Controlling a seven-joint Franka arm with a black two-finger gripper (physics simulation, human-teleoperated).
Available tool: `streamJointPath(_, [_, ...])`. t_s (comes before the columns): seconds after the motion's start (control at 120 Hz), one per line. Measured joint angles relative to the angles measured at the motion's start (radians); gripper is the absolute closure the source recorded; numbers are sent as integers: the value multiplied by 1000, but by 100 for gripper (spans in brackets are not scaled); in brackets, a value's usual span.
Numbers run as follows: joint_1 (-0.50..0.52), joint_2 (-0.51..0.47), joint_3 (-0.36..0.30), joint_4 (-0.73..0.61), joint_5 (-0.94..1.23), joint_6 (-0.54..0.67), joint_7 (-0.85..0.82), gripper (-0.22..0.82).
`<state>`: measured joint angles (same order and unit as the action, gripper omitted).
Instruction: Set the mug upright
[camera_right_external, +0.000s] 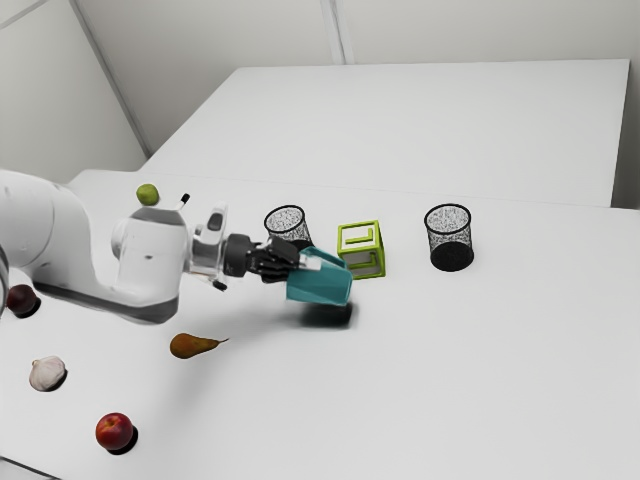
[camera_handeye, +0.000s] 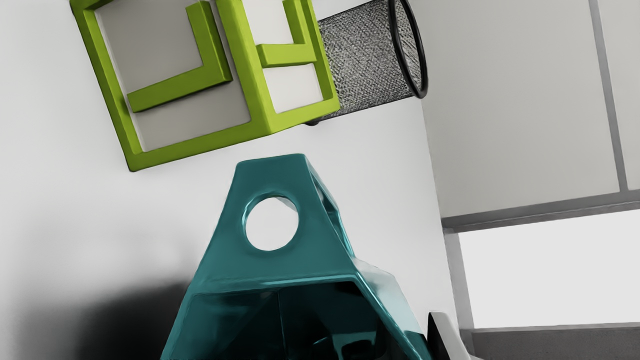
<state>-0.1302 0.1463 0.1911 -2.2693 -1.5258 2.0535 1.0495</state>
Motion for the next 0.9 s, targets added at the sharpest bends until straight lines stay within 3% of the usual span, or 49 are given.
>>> streamJointPath(0.225, [-46, -98, -90, -2, 335, 153, -41, 77])
streamJointPath(0.375, [-70, -116, -122, 42, 850, 268, -154, 77])
streamJointPath(0.525, [-42, -123, -163, 75, 1244, 297, -348, 78])
streamJointPath(0.592, [-29, -148, -180, 58, 1330, 288, -438, 78])
streamJointPath(0.742, [-36, -311, -229, -90, 1430, 275, -629, 78])
streamJointPath(0.9, [-45, -368, -252, -202, 1454, 313, -804, 78])
